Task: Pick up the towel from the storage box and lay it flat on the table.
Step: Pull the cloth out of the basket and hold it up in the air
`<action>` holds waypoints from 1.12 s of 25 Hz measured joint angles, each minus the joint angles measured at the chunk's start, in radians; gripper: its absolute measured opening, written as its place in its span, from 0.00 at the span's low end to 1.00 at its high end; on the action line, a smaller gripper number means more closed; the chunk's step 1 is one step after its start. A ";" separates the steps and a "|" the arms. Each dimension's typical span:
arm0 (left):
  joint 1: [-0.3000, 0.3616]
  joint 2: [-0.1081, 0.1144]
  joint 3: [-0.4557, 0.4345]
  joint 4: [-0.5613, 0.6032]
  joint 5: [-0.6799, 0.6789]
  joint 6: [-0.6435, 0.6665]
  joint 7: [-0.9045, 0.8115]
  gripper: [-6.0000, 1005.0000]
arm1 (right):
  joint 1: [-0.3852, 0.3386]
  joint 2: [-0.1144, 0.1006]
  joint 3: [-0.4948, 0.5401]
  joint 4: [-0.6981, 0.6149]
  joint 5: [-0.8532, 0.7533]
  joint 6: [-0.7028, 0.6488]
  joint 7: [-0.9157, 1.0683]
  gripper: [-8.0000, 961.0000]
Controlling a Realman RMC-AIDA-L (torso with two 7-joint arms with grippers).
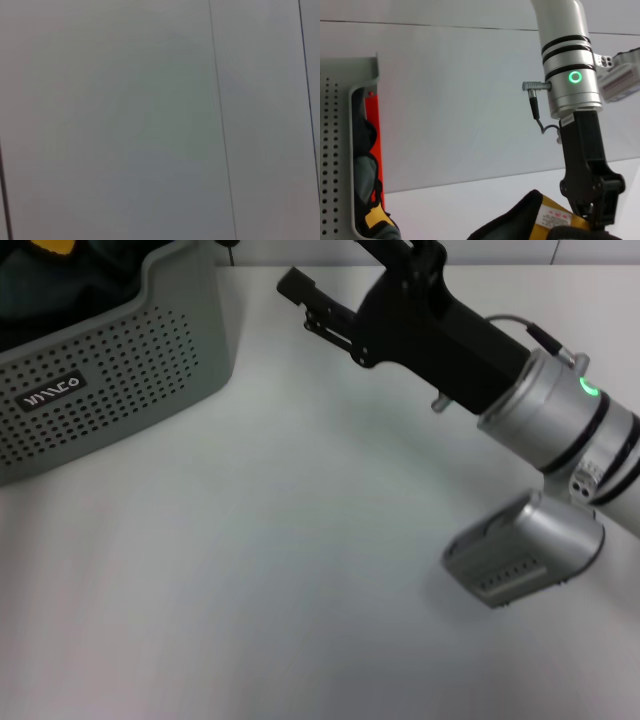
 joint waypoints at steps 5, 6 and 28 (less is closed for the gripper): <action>-0.005 0.000 0.034 -0.014 0.000 -0.013 0.000 0.03 | 0.045 0.000 0.003 0.010 0.048 0.017 -0.001 0.82; -0.005 0.000 0.034 -0.014 0.000 -0.013 0.000 0.03 | 0.054 0.000 0.003 0.013 0.059 0.021 0.001 0.82; 0.000 0.000 0.049 -0.047 -0.001 -0.016 0.012 0.04 | 0.076 0.000 -0.053 0.006 0.106 0.029 -0.004 0.56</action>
